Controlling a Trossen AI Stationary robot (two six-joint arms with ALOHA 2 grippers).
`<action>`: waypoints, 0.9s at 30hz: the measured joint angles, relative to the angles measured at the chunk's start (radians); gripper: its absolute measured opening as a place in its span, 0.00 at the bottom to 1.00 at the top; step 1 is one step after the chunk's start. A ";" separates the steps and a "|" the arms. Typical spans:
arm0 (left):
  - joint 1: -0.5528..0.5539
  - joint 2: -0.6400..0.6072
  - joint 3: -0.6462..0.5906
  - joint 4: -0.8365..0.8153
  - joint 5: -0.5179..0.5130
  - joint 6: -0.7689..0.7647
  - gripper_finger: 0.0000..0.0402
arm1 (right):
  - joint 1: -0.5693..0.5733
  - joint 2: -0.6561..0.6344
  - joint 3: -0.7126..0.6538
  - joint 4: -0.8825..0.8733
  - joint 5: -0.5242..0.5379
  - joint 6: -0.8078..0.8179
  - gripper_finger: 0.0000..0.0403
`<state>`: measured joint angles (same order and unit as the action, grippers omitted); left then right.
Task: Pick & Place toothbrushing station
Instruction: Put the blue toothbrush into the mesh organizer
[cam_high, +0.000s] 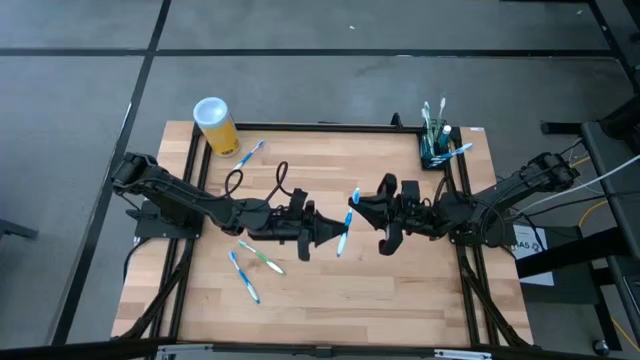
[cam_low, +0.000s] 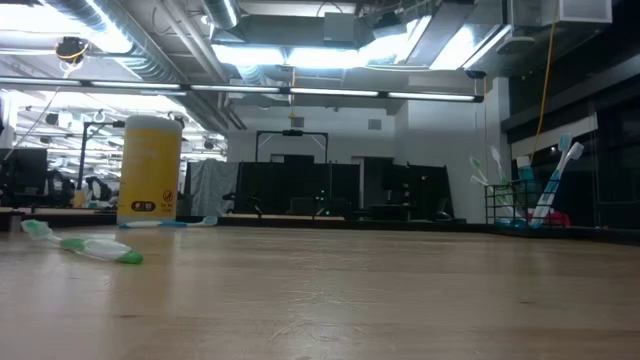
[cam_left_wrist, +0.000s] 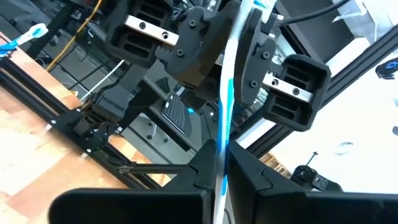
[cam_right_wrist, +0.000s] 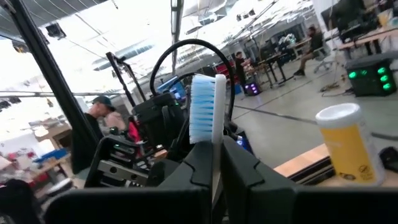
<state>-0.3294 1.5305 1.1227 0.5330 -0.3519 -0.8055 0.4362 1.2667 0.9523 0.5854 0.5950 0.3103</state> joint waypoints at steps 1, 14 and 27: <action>0.000 0.000 0.000 -0.005 -0.003 0.000 0.04 | 0.000 0.001 0.007 -0.005 0.008 -0.013 0.04; -0.055 0.001 -0.004 -0.290 -0.005 -0.098 0.26 | 0.010 -0.003 0.138 -0.078 0.202 -0.287 0.04; -0.251 -0.103 -0.002 -0.722 -0.325 -0.247 0.34 | -0.246 -0.082 0.151 -0.677 0.131 -0.176 0.04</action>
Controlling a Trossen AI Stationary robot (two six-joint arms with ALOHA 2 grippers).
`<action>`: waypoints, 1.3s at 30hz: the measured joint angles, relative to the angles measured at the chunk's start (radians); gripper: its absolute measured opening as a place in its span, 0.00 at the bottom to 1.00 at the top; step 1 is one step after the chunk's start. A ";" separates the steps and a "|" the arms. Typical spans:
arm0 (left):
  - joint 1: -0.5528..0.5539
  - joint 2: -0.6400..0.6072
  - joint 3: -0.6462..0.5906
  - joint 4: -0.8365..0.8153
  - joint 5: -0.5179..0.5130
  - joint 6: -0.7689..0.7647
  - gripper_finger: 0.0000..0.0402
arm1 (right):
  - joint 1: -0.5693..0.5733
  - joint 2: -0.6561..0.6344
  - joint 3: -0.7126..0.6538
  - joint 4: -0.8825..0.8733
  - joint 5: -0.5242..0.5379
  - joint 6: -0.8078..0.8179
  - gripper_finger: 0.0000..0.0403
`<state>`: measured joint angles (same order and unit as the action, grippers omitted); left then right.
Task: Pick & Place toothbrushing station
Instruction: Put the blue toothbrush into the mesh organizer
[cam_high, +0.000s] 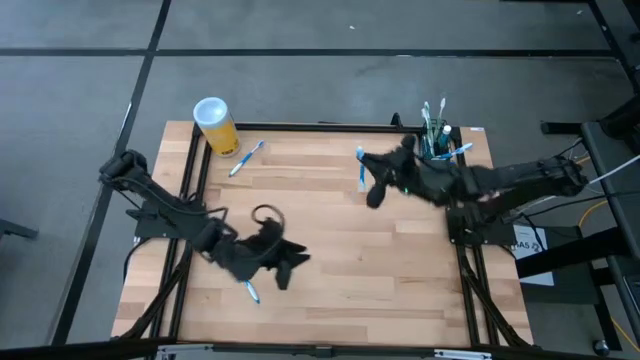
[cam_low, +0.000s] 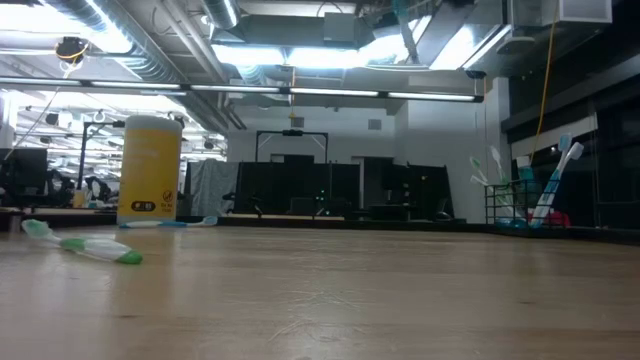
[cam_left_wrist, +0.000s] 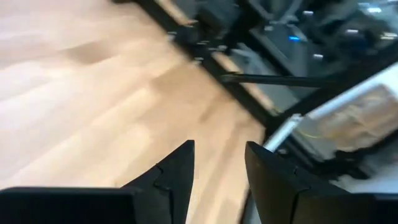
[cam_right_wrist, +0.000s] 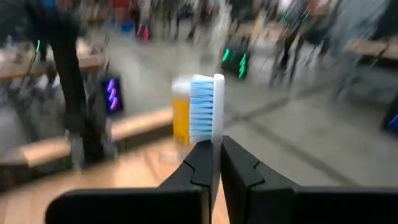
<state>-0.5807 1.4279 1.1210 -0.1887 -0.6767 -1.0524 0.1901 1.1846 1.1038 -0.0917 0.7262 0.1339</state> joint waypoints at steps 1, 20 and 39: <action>-0.025 -0.018 0.000 -0.056 -0.046 -0.031 0.34 | -0.053 -0.007 0.000 -0.051 -0.077 0.019 0.04; -0.296 -0.081 0.000 -0.216 -0.562 -0.325 0.29 | -0.575 -0.588 -0.517 0.104 -0.292 -0.046 0.04; -0.260 -0.065 0.000 -0.114 -0.526 -0.340 0.28 | -0.540 -0.854 -0.856 0.287 0.401 -0.247 0.03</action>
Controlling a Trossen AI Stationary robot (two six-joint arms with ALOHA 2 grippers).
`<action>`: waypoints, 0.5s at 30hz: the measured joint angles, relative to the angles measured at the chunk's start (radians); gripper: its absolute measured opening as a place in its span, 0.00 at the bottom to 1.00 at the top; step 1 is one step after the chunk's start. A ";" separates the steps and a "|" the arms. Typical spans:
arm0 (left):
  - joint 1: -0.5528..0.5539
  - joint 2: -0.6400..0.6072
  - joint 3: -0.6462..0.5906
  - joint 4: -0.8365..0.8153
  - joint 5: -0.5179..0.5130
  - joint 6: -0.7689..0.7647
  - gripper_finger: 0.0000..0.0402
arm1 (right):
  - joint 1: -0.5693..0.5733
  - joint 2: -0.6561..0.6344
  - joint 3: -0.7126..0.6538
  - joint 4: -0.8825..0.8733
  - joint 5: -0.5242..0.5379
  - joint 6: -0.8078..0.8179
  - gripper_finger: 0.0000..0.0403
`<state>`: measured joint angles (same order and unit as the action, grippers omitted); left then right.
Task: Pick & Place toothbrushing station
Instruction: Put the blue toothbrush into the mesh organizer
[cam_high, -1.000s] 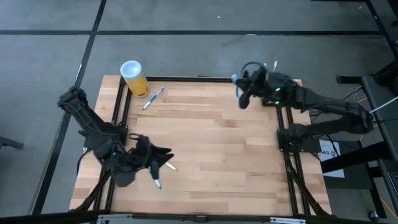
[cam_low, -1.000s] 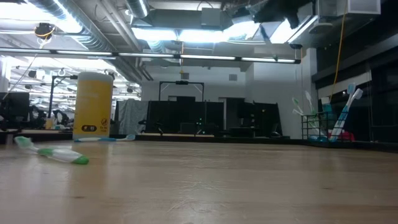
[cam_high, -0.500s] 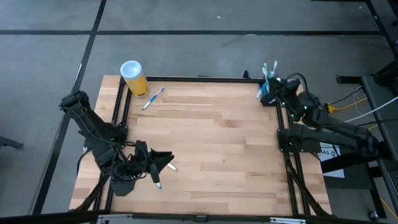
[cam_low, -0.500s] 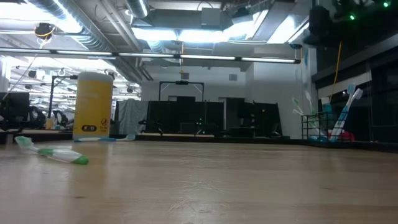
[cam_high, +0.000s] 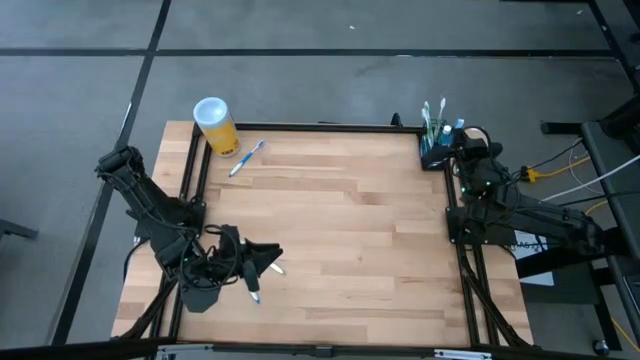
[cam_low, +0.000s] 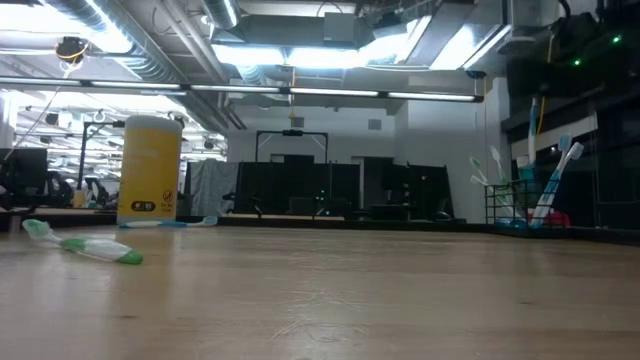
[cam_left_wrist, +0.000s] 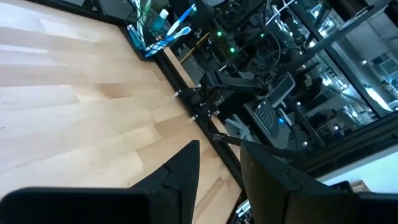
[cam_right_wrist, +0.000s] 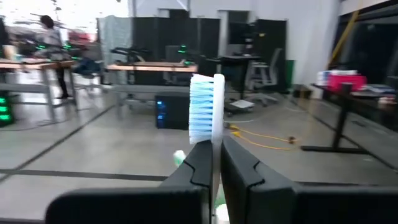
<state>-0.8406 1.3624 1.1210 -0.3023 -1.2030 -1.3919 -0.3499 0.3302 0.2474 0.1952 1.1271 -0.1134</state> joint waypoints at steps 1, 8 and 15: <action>0.000 0.000 0.000 0.000 0.007 -0.001 0.27 | -0.003 0.000 -0.002 0.007 0.013 -0.011 0.03; 0.010 0.000 0.000 -0.008 0.048 -0.001 0.26 | -0.043 0.013 -0.002 0.011 0.061 -0.034 0.03; 0.010 0.000 0.000 -0.015 0.068 -0.001 0.25 | -0.125 0.075 -0.002 0.015 0.034 -0.025 0.03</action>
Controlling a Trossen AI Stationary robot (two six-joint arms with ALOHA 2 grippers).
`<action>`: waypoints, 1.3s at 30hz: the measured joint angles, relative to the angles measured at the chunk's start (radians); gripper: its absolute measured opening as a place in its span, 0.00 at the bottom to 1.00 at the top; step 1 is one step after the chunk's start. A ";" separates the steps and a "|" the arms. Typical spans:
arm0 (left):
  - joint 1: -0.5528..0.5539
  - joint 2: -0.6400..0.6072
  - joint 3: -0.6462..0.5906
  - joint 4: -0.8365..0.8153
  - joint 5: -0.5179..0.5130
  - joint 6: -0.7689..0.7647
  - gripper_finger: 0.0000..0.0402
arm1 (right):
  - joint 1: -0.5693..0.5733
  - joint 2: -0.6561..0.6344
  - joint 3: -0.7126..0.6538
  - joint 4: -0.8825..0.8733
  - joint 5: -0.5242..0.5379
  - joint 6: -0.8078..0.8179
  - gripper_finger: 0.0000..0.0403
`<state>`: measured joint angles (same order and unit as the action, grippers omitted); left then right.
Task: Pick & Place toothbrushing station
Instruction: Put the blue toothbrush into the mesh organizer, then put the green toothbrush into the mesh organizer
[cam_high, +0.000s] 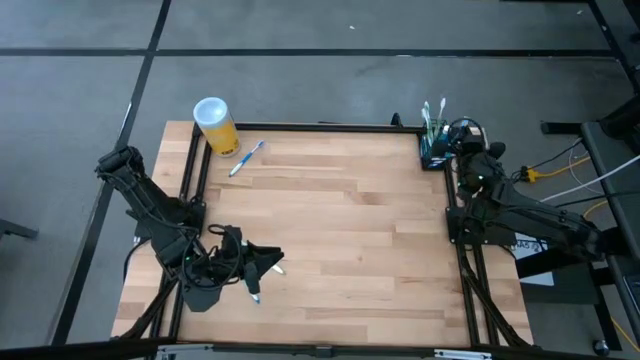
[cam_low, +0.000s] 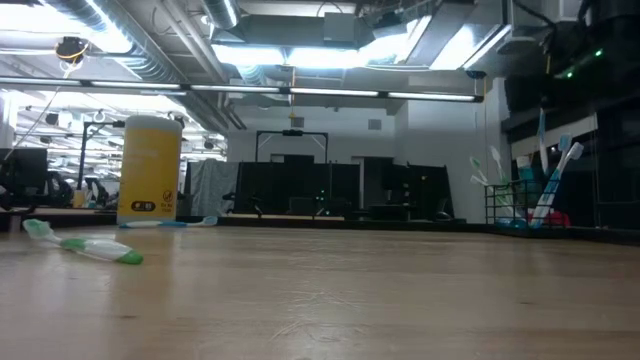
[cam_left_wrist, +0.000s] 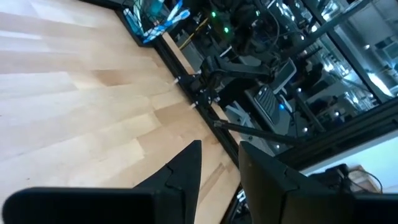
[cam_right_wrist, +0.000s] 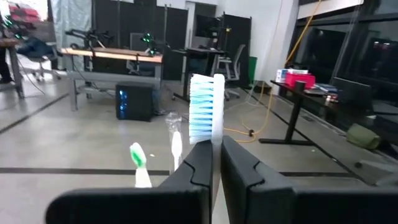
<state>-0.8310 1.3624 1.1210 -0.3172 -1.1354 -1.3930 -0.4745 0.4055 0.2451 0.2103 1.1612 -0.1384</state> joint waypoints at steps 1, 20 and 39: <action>0.000 0.000 0.000 -0.001 0.009 0.000 0.25 | -0.013 0.015 0.000 0.000 -0.007 0.010 0.03; -0.077 0.000 0.000 0.002 -0.072 -0.001 0.25 | -0.155 0.221 0.000 0.063 -0.116 0.129 0.06; -0.152 0.000 0.000 0.003 -0.217 0.045 0.24 | 0.235 0.105 0.085 -0.147 -0.340 0.493 0.33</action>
<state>-0.9831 1.3624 1.1210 -0.3137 -1.3520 -1.3484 -0.2394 0.5104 0.3301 0.0635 0.8215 0.3542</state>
